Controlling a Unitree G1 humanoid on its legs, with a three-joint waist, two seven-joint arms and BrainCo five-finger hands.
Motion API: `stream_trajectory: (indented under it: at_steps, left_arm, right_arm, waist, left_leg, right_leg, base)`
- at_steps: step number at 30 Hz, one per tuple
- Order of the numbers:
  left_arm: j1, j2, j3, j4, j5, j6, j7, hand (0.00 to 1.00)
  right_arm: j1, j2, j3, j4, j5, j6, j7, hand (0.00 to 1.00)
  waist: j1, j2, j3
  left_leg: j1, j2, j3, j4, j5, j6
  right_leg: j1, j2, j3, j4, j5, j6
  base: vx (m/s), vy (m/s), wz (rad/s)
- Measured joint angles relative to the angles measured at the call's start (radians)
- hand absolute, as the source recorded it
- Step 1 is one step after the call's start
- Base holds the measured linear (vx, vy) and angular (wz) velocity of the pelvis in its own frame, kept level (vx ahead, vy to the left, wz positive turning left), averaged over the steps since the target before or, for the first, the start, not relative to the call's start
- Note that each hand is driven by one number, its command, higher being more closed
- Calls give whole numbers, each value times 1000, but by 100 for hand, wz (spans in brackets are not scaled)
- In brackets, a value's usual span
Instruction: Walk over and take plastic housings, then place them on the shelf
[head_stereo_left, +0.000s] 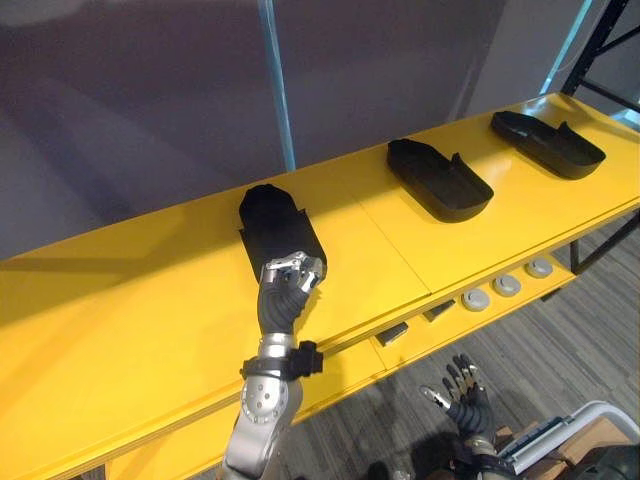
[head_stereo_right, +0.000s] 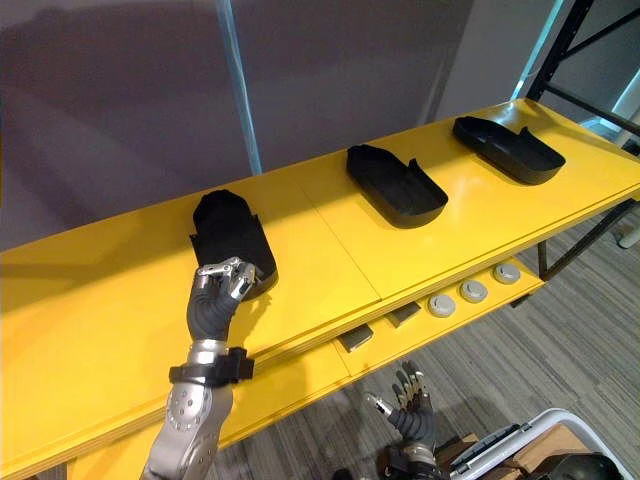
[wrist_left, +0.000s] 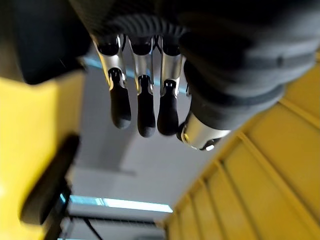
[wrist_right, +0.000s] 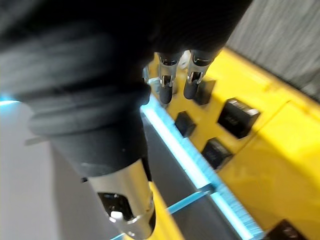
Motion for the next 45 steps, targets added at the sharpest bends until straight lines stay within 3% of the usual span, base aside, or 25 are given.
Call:
stream_trajectory:
  at_steps: [2,3,5,7,9,10,11,14,15,16,18,19,20,21,22,23,27,29,31,32,36,37,40,45]
  left_arm:
    - [41,1,1,1,-1,-6,-5,0]
    - [49,1,1,1,-3,-7,-5,0]
    - [71,-7,-14,5,-9,-8,-4,0]
    - [61,-15,-38,20,-7,-10,-9,0]
    - [43,-26,-67,79,-6,-14,-19,0]
    - [43,-24,-73,84,-5,-13,-19,0]
    - [40,-21,-79,93,-4,-13,-22,0]
    - [13,-20,-42,140,3,-7,-42,0]
    - [10,-20,-31,153,4,-6,-44,0]
    - [2,-20,-12,182,3,-5,-45,0]
    - [-19,-19,-8,227,2,-4,-46,0]
    - [-24,-19,-7,243,1,-3,-46,0]
    - [-24,-16,4,280,1,4,-46,0]
    - [-24,-18,11,294,1,9,-46,0]
    - [-16,-31,25,327,1,22,-46,0]
    - [-7,-39,30,336,2,35,-45,0]
    - [-34,-50,59,412,13,36,-18,0]
    - [-46,-51,97,461,17,37,1,0]
    - [-59,-49,133,546,33,34,13,0]
    - [-64,-45,142,606,34,36,22,0]
    - [-90,-10,149,781,34,45,30,0]
    - [-97,0,143,847,36,61,37,0]
    - [-88,22,129,924,63,69,43,0]
    - [-85,66,125,1021,71,70,36,0]
  right_arm:
    - [-16,-11,-4,-3,-1,-2,0,0]
    - [-20,-17,-4,-8,-2,-2,0,0]
    - [-12,-40,-8,-71,-3,-2,1,0]
    - [11,-35,-32,-144,-2,-2,3,0]
    - [52,-21,-58,-253,-2,-3,3,0]
    - [58,-21,-61,-272,-2,-3,2,0]
    - [56,-16,-71,-288,-2,-4,1,0]
    - [50,17,-70,-251,-29,-4,-7,0]
    - [45,17,-71,-235,-40,-4,-10,0]
    - [31,17,-79,-195,-54,-4,-15,0]
    - [27,16,-102,-153,-72,-1,-14,0]
    - [26,15,-108,-143,-78,0,-13,0]
    - [18,13,-107,-123,-89,3,-6,0]
    - [11,8,-106,-118,-90,6,-4,0]
    - [-16,-24,-95,-93,-89,8,3,0]
    - [-24,-50,-80,-77,-88,11,10,0]
    - [-50,-75,-49,-76,-85,13,18,0]
    - [-68,-76,-46,-67,-87,13,1,0]
    - [-130,-77,-45,10,-99,12,-24,0]
    - [-194,-84,-40,84,-126,14,-51,0]
    - [-432,-96,-34,188,-245,24,-161,0]
    - [-534,-108,-44,234,-303,32,-222,0]
    - [-670,-114,-99,295,-366,51,-302,0]
    - [-906,-146,-167,401,-432,100,-418,0]
  waist:
    - [21,-5,3]
    - [32,-6,3]
    - [47,7,-4]
    - [21,12,-7]
    - [26,-18,-4]
    - [27,-26,-6]
    - [31,-27,-7]
    - [77,-24,-6]
    - [76,-23,-6]
    - [60,-23,-8]
    - [62,-28,-12]
    - [63,-29,-12]
    - [64,-39,-17]
    - [67,-40,-19]
    - [65,-6,-23]
    - [63,12,-31]
    - [46,13,-31]
    - [43,12,-30]
    - [60,-4,-16]
    - [73,-1,-5]
    - [94,3,43]
    - [107,2,79]
    - [137,2,136]
    - [175,1,212]
  left_leg:
    - [-33,-7,-48,156,-82,-9]
    - [-55,-8,-127,224,-115,-10]
    - [-60,0,-343,369,-239,-56]
    - [-53,8,-320,411,-294,-17]
    - [-62,44,-154,478,-345,10]
    - [-69,53,-108,490,-352,16]
    - [-87,86,-23,494,-356,27]
    - [-49,188,195,483,-351,21]
    - [-38,199,222,484,-351,21]
    - [-28,216,253,496,-351,21]
    - [-32,230,274,501,-345,7]
    - [-33,234,277,499,-340,-3]
    - [-33,240,289,480,-318,-43]
    - [-31,242,296,467,-308,-60]
    - [-38,273,302,443,-283,-77]
    - [-39,302,297,417,-255,-80]
    - [-38,330,238,369,-149,-64]
    - [-52,322,188,378,-124,-49]
    - [-67,280,105,385,-153,-79]
    - [-68,244,88,354,-145,-69]
    - [-128,207,75,252,-128,-90]
    - [-152,190,54,239,-125,-93]
    - [-167,151,19,231,-105,-79]
    - [-239,142,-12,283,-105,-78]
  right_leg:
    - [-16,-1,56,44,-13,3]
    - [-25,2,80,64,-20,5]
    - [-52,45,186,138,-43,20]
    - [-77,73,245,173,-41,20]
    - [-98,109,388,150,7,54]
    - [-105,110,404,120,10,76]
    - [-146,77,280,94,-4,89]
    - [-189,-18,-172,204,-12,79]
    - [-183,-46,-191,248,-15,81]
    - [-159,-131,-201,356,-42,70]
    - [-124,-213,-200,442,-80,68]
    - [-105,-228,-199,435,-91,82]
    - [-62,-221,-208,357,-143,150]
    - [-50,-213,-219,317,-169,147]
    - [-50,-160,-223,264,-156,112]
    - [-51,-116,-221,232,-144,91]
    - [-53,-61,-221,207,-140,37]
    - [-52,-56,-205,184,-129,21]
    - [-54,-71,-177,175,-117,15]
    - [-57,-74,-162,166,-104,20]
    - [-142,-85,-174,117,-34,40]
    - [-151,-99,-186,87,-3,48]
    - [-128,-133,-217,53,27,64]
    - [-156,-143,-231,50,56,62]
  base:
    - [-44,36,-63]
    - [-24,20,-91]
    - [51,70,-153]
    - [-57,202,-134]
    - [-169,211,-189]
    - [-196,166,-224]
    - [-183,133,-204]
    - [-47,90,-222]
    - [39,-37,-170]
    - [31,-97,-93]
    - [31,-197,-60]
    - [46,-392,-41]
    - [40,-377,-31]
    - [40,-458,-45]
    - [36,-323,-46]
    - [36,-301,-43]
    - [30,-257,-18]
    - [2,-120,-17]
    - [-27,11,-35]
    - [-59,66,-26]
    - [-102,92,12]
    - [-152,127,30]
    - [-151,112,43]
    - [-158,54,20]
